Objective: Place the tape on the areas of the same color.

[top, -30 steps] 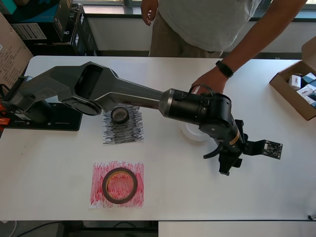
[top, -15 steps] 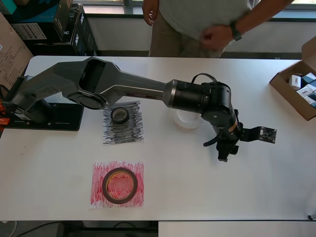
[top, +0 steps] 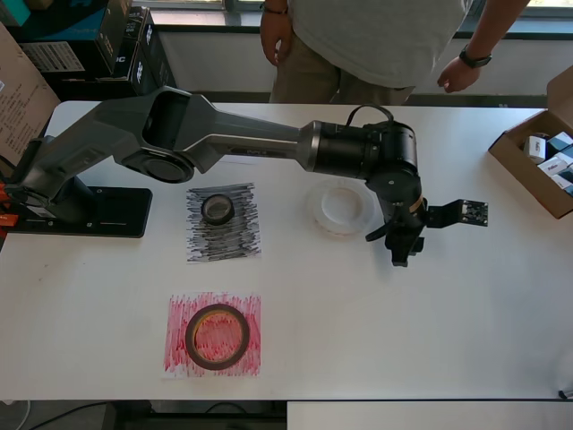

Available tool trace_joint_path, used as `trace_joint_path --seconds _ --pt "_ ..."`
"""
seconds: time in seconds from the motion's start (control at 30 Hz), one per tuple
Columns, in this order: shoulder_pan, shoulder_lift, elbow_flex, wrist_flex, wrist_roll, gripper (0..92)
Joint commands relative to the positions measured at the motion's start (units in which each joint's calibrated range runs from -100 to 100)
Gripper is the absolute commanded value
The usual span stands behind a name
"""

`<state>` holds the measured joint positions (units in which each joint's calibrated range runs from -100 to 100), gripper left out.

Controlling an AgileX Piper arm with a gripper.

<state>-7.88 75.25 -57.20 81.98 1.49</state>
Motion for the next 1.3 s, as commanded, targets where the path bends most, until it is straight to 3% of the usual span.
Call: trace_joint_path --seconds 0.0,0.23,0.5,1.27 --pt "-0.15 -10.98 14.81 -0.56 -1.07 54.1" --pt "1.9 -19.59 30.35 -3.62 -2.21 54.1" --pt "4.03 -24.17 39.16 -4.47 -2.21 54.1" --pt "4.19 -26.51 44.8 -7.61 -1.72 54.1"
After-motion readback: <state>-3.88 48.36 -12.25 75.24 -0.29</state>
